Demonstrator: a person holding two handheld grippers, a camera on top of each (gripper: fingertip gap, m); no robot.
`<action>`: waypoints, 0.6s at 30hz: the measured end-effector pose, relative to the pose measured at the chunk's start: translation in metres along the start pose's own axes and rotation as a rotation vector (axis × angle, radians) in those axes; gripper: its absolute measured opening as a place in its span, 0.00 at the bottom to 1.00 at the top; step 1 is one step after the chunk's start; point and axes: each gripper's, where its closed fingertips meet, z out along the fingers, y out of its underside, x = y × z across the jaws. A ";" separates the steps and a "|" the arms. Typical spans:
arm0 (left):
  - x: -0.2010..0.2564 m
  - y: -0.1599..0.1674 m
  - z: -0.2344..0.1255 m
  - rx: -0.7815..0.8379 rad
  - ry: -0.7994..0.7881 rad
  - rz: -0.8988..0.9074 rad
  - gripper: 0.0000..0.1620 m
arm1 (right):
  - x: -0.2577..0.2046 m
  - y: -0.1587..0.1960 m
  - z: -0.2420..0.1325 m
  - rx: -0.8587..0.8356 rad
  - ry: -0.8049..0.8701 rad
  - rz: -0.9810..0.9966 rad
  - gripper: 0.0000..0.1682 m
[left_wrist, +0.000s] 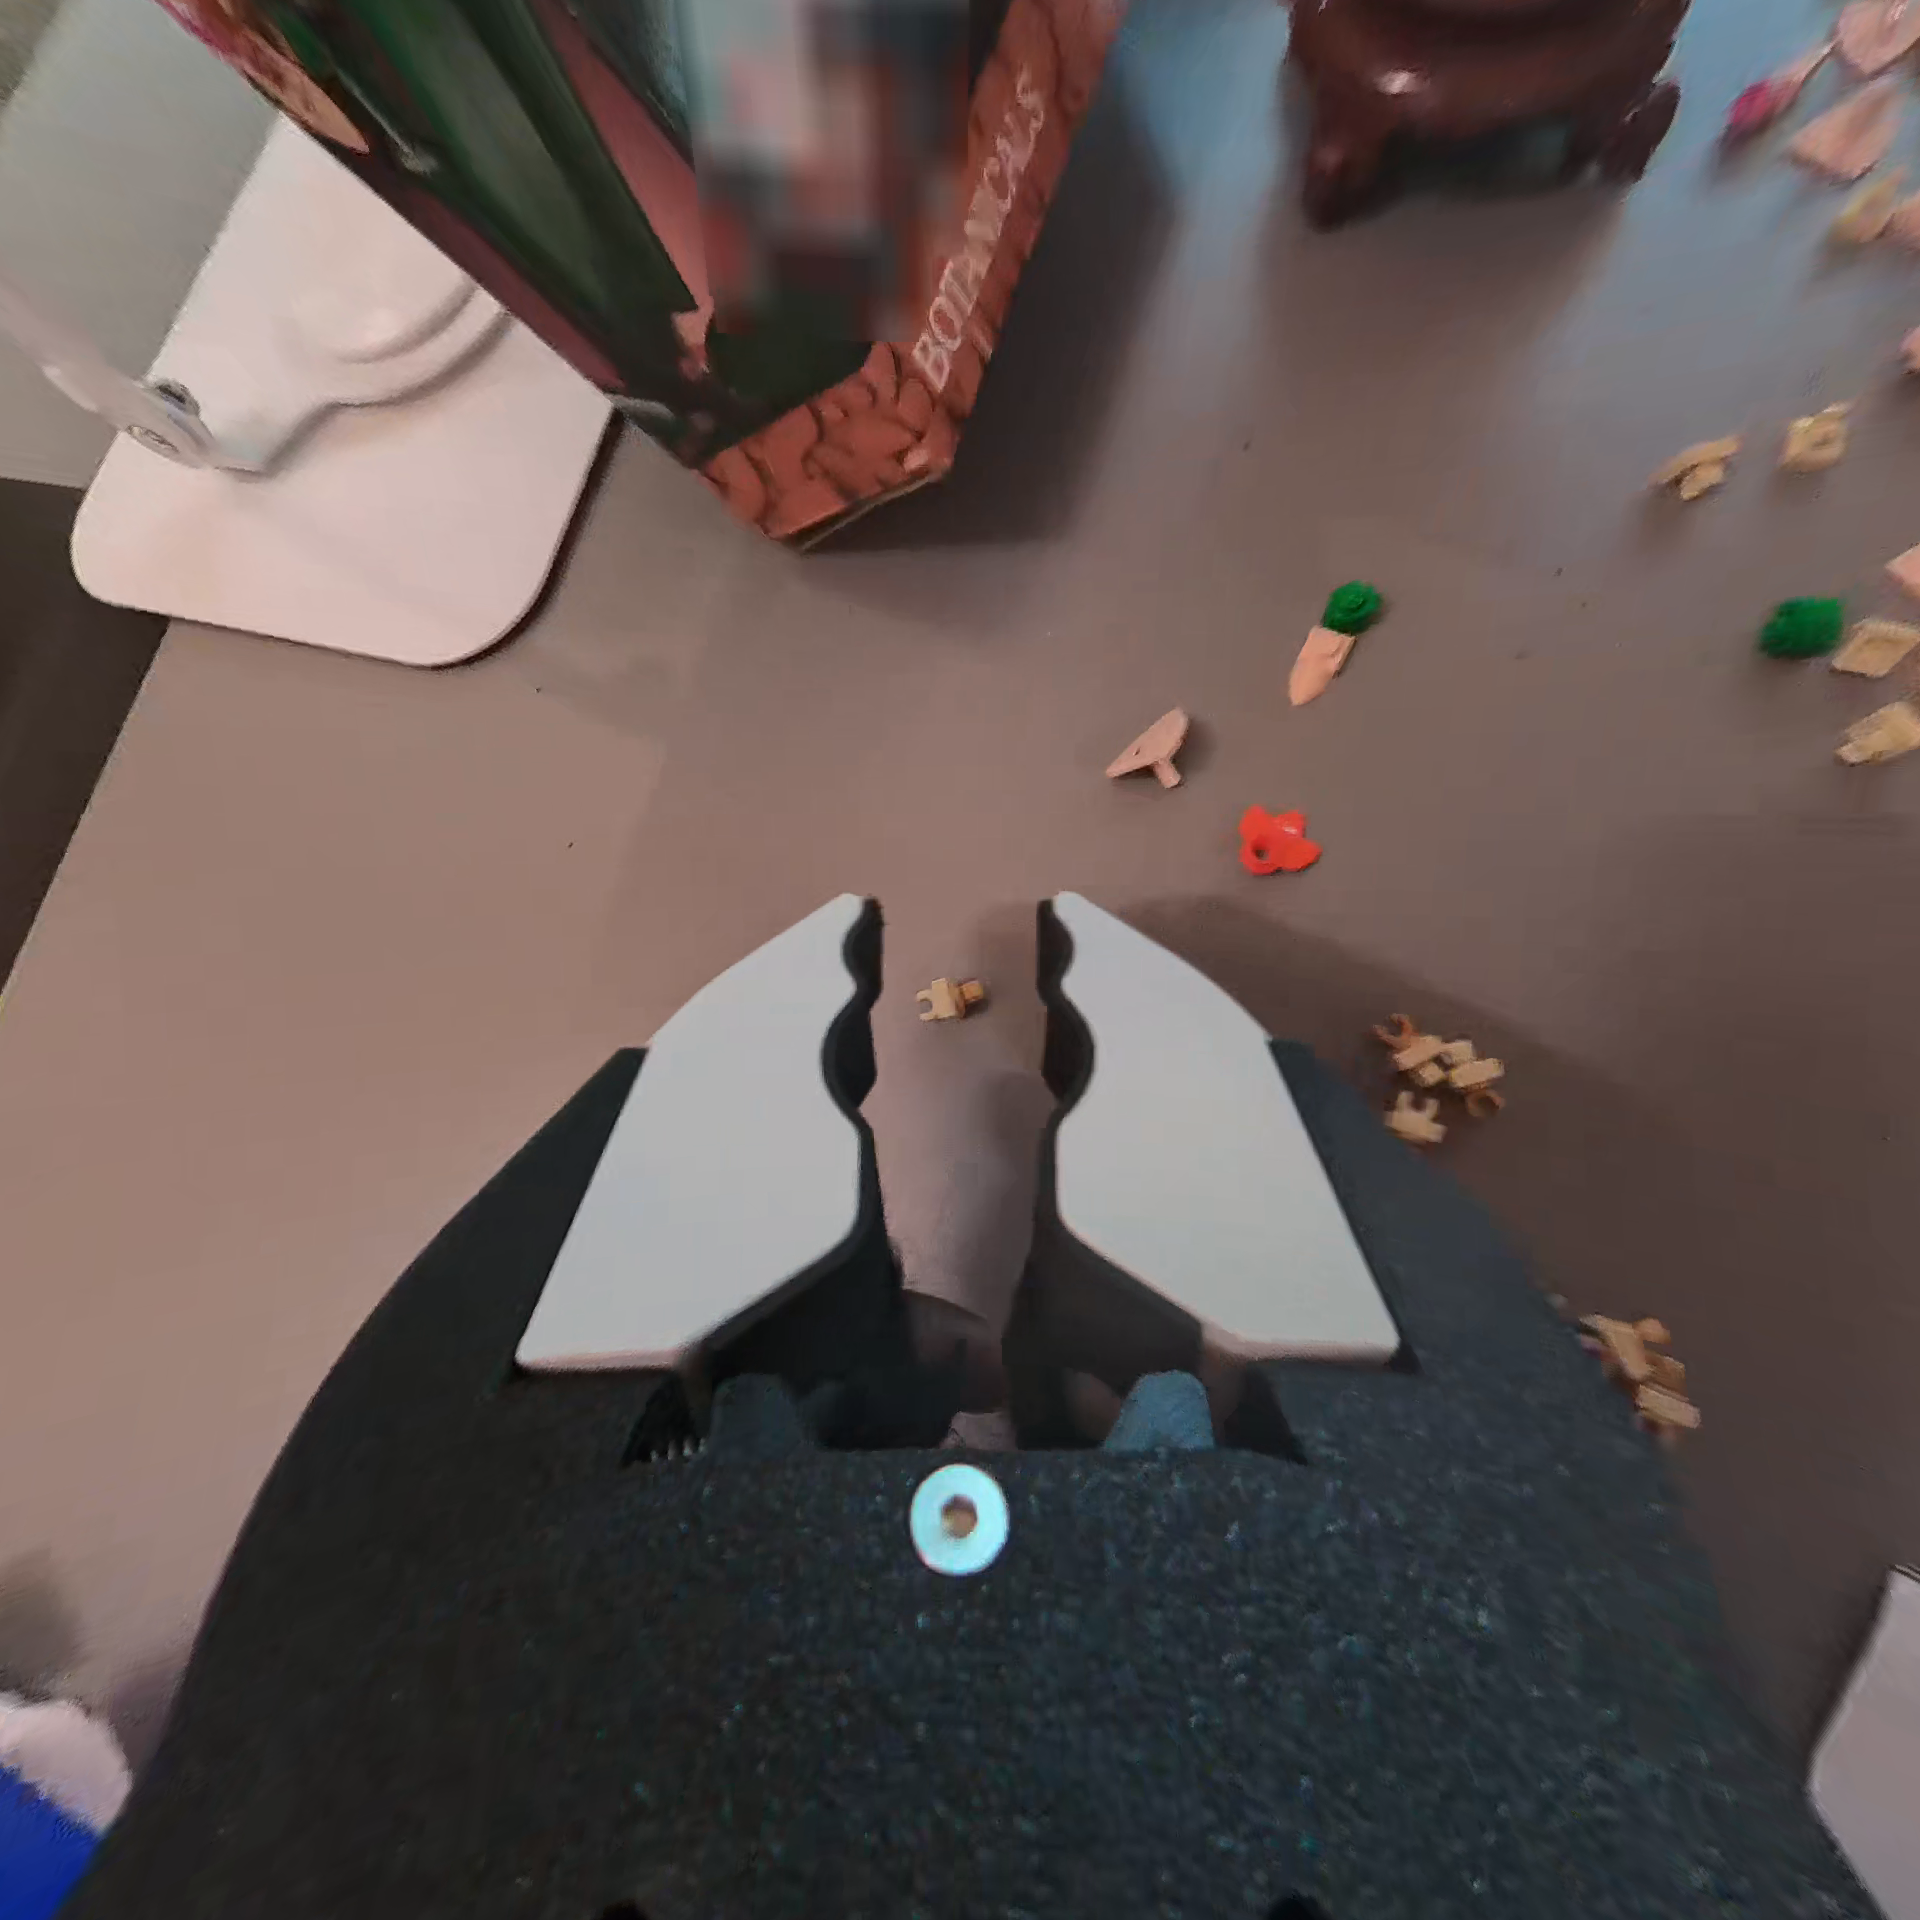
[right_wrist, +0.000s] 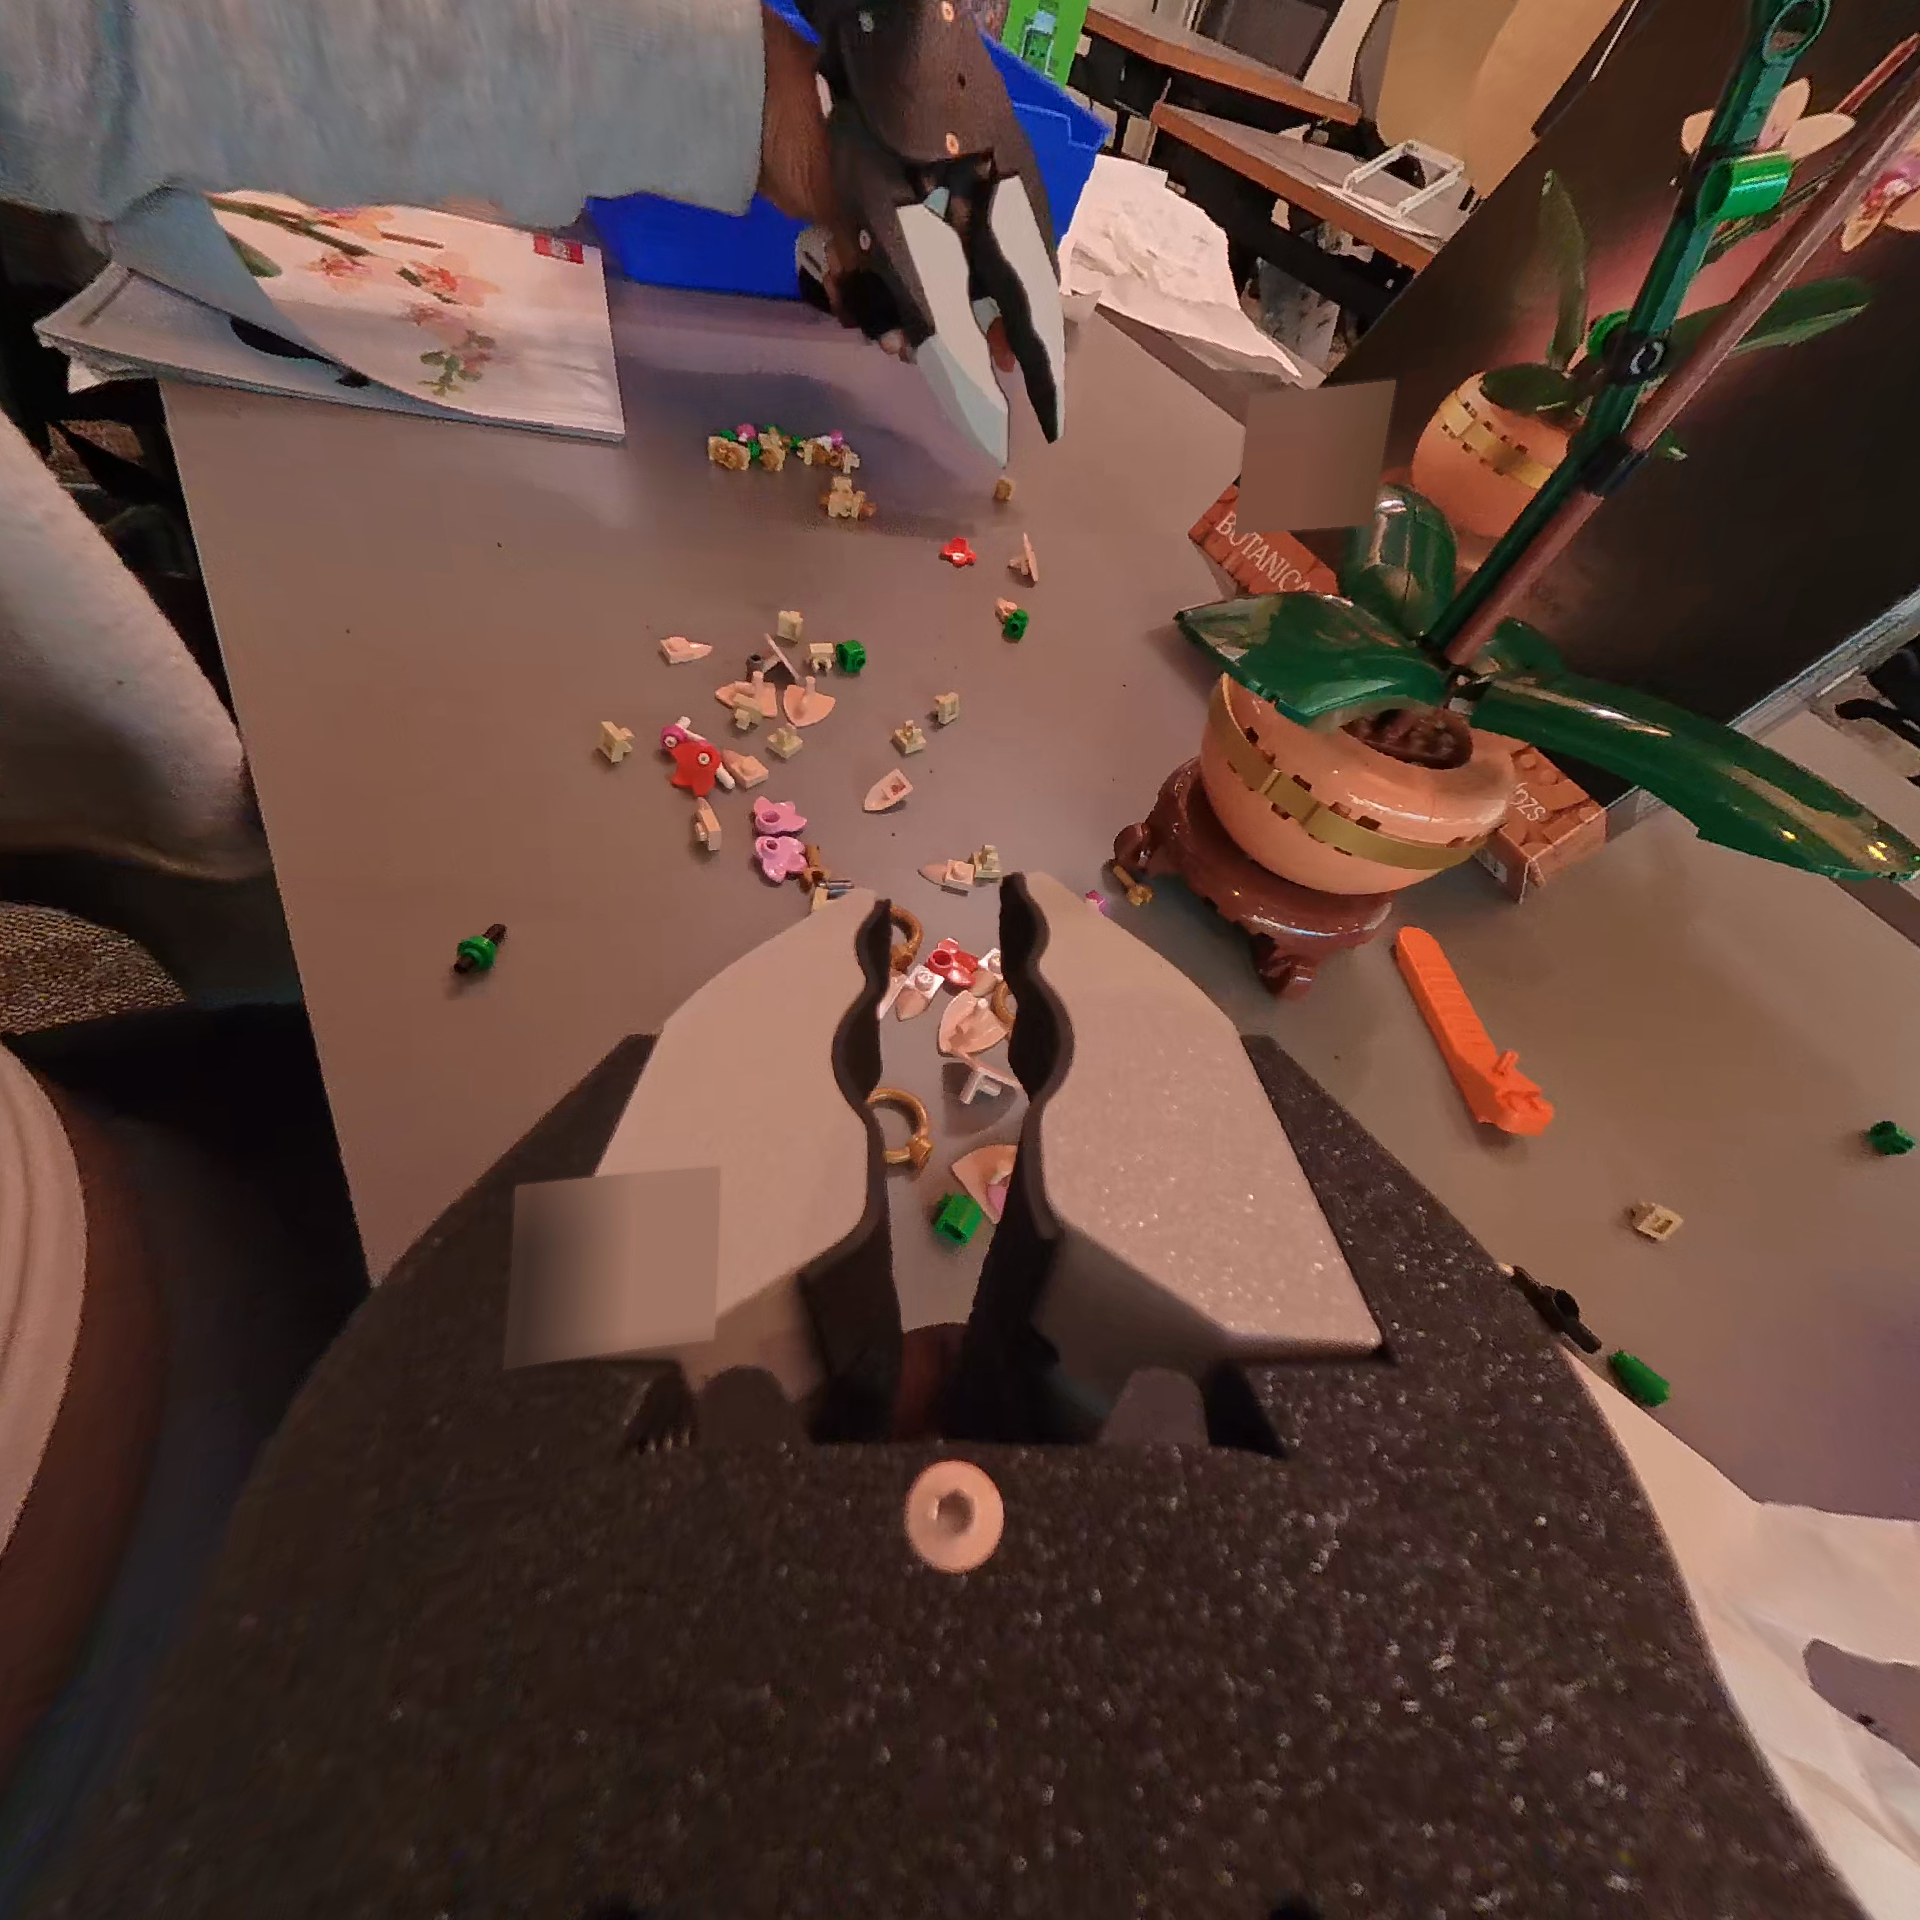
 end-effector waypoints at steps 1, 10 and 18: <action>-0.004 0.003 0.002 -0.029 -0.013 0.004 0.13 | 0.000 0.000 0.000 0.001 0.001 -0.003 0.12; 0.019 0.035 -0.003 -0.180 0.140 -0.223 0.01 | 0.003 0.002 -0.003 -0.007 0.019 -0.009 0.12; 0.025 -0.006 -0.025 -0.017 -0.056 0.179 0.21 | -0.001 -0.001 0.004 0.009 -0.023 -0.021 0.12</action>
